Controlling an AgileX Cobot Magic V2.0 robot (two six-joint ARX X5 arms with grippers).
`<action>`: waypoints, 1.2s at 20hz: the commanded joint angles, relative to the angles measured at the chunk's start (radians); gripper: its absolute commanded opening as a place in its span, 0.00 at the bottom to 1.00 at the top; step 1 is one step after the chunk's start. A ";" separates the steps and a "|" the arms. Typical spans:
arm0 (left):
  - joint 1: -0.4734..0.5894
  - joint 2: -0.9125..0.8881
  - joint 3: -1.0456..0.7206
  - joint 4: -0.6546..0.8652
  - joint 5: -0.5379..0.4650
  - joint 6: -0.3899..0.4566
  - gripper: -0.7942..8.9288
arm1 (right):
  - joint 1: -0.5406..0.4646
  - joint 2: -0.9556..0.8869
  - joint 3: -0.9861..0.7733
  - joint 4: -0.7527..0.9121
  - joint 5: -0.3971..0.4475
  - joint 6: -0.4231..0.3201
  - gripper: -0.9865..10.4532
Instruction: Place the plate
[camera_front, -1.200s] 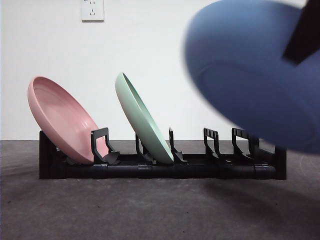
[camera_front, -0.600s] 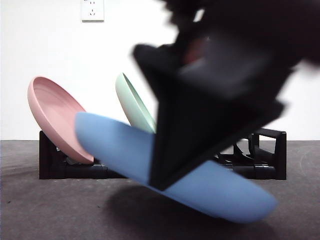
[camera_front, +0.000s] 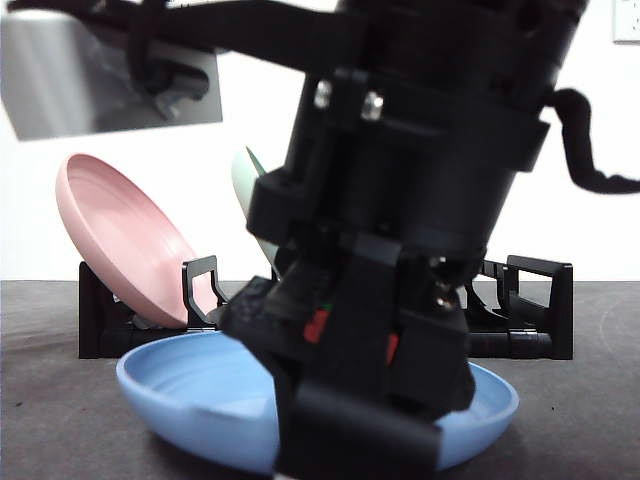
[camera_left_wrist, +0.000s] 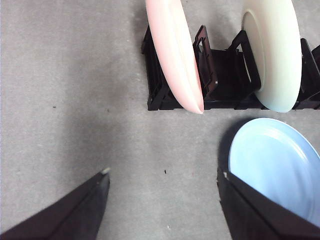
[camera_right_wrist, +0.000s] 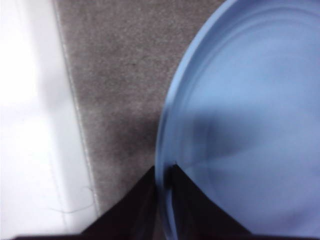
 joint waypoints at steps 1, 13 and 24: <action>-0.003 0.004 0.022 0.004 0.005 0.000 0.44 | 0.013 0.027 0.009 0.003 -0.037 0.047 0.17; -0.005 0.080 0.062 0.016 0.005 -0.103 0.44 | -0.007 -0.122 0.368 -0.394 -0.105 0.412 0.26; -0.084 0.618 0.465 0.016 -0.097 -0.062 0.44 | -0.015 -0.337 0.445 -0.481 0.027 0.557 0.26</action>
